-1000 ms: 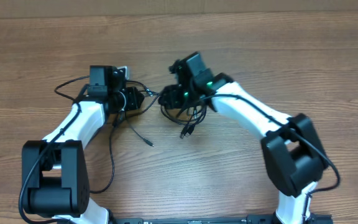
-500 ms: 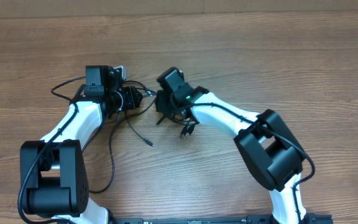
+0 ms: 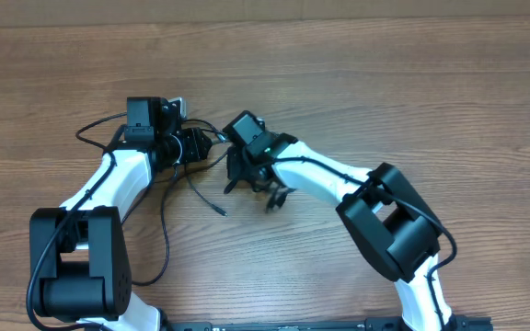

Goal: Untangle cables

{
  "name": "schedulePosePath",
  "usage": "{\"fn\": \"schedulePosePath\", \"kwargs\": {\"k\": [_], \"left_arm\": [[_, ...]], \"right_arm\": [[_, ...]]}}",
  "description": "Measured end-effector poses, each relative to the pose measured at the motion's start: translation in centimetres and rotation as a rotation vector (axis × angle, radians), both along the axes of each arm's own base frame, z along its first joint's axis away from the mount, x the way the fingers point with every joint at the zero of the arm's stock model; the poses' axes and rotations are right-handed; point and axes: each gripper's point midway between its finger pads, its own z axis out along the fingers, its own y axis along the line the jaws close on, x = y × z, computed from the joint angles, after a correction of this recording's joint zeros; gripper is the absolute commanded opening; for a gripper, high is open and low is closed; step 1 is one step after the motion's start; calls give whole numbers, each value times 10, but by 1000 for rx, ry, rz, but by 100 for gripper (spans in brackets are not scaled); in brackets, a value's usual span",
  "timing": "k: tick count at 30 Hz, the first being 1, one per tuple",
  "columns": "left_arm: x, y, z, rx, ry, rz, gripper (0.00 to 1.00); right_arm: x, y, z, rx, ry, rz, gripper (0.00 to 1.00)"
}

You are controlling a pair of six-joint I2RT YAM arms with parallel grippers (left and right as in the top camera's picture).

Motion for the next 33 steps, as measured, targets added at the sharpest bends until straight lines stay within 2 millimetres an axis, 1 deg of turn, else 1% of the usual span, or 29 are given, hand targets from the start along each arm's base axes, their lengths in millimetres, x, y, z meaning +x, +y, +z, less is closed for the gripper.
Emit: {"fn": "schedulePosePath", "kwargs": {"k": [4,7,9,10,12,13,14,15,18,21,24,26,31,33], "left_arm": [[-1,-4,1,-22,0,-13,52],[-2,-10,4,-53,0,-31,53],[-4,-15,6,-81,0,-48,58],[-4,-17,7,-95,0,-57,62],[-6,-21,9,-119,0,-71,71],[-6,-23,10,-129,0,-78,73],[-6,-24,11,-137,-2,-83,80],[-6,-27,13,-151,-7,-90,89],[-6,-35,20,-202,-25,-122,90],[-7,-42,24,-234,-29,-145,91],[-9,-49,25,-253,-16,-146,92],[-11,-56,24,-260,-1,-142,98],[-12,-70,20,-232,25,-115,99],[-11,-78,18,-218,16,-118,95]], "right_arm": [[-19,-6,3,98,156,107,4],[-36,-15,13,215,285,209,4],[-44,-22,21,290,350,258,4],[-46,-26,27,338,378,281,4],[-45,-34,39,435,407,313,4],[-44,-37,45,480,412,324,4],[-41,-41,53,542,412,339,4],[-38,-45,62,600,407,352,4],[-27,-56,86,765,376,379,4],[-19,-64,103,875,340,400,4],[-19,-65,120,979,298,449,4],[-21,-64,132,1046,269,488,4],[-24,-61,143,1107,232,534,4],[-24,-61,147,1118,212,551,4]]}}
